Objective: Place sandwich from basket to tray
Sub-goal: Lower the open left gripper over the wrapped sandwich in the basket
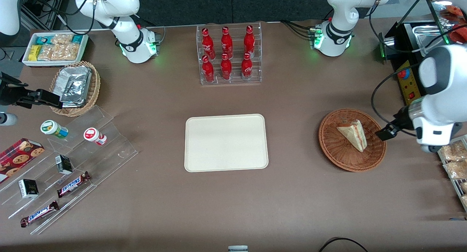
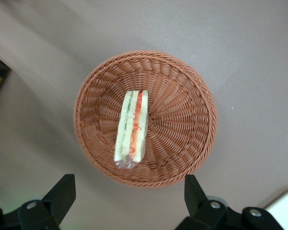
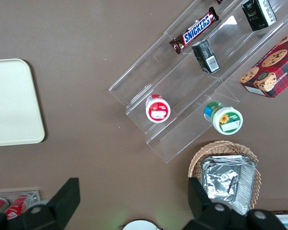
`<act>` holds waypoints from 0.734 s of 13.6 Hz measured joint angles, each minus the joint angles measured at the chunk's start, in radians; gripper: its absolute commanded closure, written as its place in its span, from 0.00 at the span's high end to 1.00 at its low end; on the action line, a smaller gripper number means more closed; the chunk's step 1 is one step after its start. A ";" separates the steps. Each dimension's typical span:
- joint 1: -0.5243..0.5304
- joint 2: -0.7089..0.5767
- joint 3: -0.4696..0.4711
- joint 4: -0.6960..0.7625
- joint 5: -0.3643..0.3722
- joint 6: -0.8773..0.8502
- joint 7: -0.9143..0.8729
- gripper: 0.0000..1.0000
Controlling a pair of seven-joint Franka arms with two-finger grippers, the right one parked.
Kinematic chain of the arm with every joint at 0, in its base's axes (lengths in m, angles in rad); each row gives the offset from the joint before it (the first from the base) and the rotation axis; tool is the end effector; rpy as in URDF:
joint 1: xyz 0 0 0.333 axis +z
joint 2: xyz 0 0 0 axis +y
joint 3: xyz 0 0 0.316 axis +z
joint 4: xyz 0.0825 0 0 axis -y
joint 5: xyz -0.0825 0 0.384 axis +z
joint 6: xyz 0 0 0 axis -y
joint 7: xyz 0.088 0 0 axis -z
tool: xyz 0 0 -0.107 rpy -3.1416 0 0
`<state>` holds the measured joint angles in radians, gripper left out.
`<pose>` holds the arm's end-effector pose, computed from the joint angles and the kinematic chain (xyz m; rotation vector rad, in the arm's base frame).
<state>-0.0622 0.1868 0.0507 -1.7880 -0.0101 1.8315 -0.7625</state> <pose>0.5970 -0.0092 0.4347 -2.8645 -1.1343 0.2045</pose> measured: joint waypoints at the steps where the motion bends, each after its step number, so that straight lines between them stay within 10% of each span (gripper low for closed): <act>1: -0.009 -0.002 -0.001 -0.042 0.005 0.045 -0.042 1.00; 10: -0.044 -0.042 0.000 -0.411 0.087 0.442 -0.126 1.00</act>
<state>-0.1058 0.1446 0.0504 -2.1995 0.0765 2.2739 -0.8890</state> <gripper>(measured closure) 0.000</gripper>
